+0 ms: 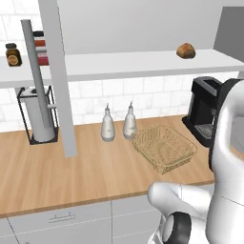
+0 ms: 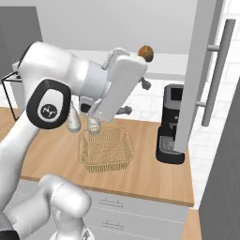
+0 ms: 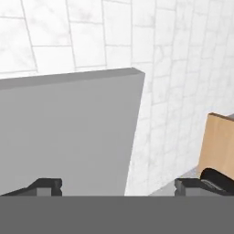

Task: Open the cabinet, pick up the bread from the cabinet and place it in the basket. Then move the basket to the dining counter.

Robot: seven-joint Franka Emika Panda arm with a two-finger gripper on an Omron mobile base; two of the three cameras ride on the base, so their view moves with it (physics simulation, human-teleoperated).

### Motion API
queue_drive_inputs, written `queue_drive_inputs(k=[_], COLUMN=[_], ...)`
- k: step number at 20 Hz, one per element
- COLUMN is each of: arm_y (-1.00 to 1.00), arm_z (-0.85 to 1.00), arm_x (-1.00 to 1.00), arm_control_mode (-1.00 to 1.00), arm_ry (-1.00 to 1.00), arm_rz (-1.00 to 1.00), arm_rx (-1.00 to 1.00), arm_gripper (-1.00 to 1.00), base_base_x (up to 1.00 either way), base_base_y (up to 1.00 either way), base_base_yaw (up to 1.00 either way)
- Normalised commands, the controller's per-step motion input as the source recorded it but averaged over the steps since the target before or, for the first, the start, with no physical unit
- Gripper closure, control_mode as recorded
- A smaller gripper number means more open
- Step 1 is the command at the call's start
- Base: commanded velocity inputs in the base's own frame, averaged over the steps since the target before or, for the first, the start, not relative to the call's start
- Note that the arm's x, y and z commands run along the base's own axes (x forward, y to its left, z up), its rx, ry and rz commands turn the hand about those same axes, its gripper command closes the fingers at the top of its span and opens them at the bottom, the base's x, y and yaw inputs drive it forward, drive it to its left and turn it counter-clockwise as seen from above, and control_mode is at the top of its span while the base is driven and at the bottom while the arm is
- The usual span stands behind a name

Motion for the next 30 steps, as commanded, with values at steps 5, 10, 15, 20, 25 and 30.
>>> queue_drive_inputs(k=[5,10,15,20,25,30], arm_y=[0.95,0.56,0.00,0.00,0.09,0.26], arm_z=[0.17,0.34,0.07,0.05,0.10,0.01], arm_x=[0.11,-0.10,-0.31,-0.21,-0.08,0.49], arm_control_mode=[-1.00,-1.00,-1.00,-1.00,-1.00,-1.00], arm_ry=[-0.04,0.24,0.24,0.24,0.19,-0.07], arm_rz=[0.30,0.67,0.82,0.79,0.59,0.17], arm_rx=[-0.02,-0.27,-0.38,-0.46,-0.65,-0.60], arm_gripper=[-1.00,-1.00,-1.00,-1.00,-1.00,-1.00], base_base_x=[0.00,0.00,0.00,0.00,0.00,0.00], base_base_y=[0.00,0.00,0.00,0.00,0.00,0.00], base_base_yaw=[0.00,0.00,0.00,0.00,0.00,0.00])
